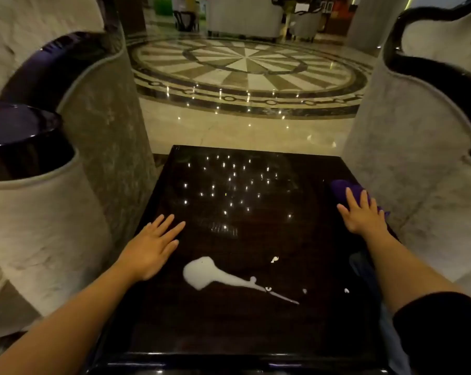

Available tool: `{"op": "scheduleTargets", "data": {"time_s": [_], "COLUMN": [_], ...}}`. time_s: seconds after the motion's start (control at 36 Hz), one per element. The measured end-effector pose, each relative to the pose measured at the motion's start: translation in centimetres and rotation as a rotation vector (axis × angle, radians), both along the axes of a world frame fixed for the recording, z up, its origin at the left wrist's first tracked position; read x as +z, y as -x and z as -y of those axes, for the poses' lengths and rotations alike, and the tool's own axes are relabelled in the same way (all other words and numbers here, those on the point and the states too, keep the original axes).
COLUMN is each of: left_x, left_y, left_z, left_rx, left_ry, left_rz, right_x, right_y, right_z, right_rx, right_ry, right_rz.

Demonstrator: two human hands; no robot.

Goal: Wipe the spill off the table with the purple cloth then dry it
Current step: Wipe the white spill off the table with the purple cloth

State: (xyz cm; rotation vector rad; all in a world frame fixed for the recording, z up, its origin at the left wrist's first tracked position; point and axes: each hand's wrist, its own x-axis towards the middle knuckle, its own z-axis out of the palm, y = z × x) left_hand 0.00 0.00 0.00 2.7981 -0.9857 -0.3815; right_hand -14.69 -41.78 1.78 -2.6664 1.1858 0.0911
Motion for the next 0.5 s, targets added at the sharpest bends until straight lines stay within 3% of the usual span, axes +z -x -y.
{"op": "scheduleTargets", "data": {"time_s": [0.5], "left_x": [-0.3], "left_y": [0.0], "left_z": [-0.3], "left_rx": [-0.015], "left_ry": [-0.015], "left_rz": [0.009], "right_x": [-0.7], "right_y": [-0.6], "right_z": [-2.7], "right_rx": [0.068], "right_ry": [0.121], "right_rz": [-0.035]}}
